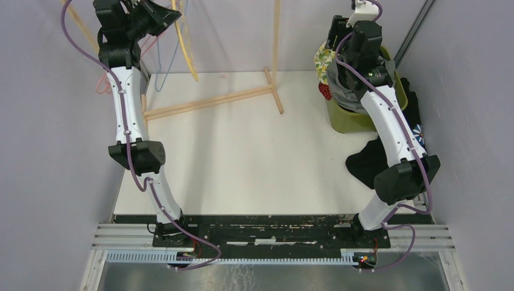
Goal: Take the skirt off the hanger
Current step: Place the hanger at the clothesline.
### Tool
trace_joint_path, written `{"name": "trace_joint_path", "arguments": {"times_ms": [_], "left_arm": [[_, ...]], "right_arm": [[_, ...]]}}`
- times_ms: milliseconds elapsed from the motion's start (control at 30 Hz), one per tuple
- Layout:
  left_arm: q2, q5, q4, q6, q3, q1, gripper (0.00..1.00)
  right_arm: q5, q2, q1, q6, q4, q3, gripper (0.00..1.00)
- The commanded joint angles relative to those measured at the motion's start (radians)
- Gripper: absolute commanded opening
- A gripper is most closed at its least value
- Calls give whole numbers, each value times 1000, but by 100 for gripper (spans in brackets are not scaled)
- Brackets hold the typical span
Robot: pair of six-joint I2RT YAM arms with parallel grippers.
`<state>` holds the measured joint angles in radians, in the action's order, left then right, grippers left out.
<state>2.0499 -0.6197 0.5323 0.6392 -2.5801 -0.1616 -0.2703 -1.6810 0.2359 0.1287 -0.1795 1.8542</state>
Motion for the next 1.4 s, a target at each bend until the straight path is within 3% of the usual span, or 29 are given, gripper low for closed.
{"name": "trace_joint_path", "arguments": {"times_ms": [0, 133, 333, 467, 633, 733, 833, 1167, 1367], "left_arm": [[3, -22, -72, 51, -23, 0, 3], [-26, -17, -5, 1, -14, -1, 3], [-36, -47, -94, 68, -25, -21, 8], [-37, -39, -101, 64, -32, -22, 16], [-62, -20, -109, 47, -28, -21, 19], [-72, -20, -119, 55, -31, -25, 14], [-76, -62, -122, 81, -33, -27, 3], [-51, -138, 25, 71, 7, -27, 3], [-49, -17, 119, -10, -22, -27, 3]], "right_arm": [[-14, 35, 5, -15, 55, 9, 69], [-14, 38, 5, -15, 56, 8, 69], [-15, 39, 10, -16, 57, 9, 69], [-24, 44, 13, -29, 58, 6, 69], [-25, 47, 15, -32, 63, -1, 68], [-24, 46, 14, -27, 62, 2, 68], [-24, 45, 17, -26, 63, 5, 68], [-27, 61, 23, -35, 64, 2, 68], [-38, 79, 29, -46, 72, -23, 68]]}}
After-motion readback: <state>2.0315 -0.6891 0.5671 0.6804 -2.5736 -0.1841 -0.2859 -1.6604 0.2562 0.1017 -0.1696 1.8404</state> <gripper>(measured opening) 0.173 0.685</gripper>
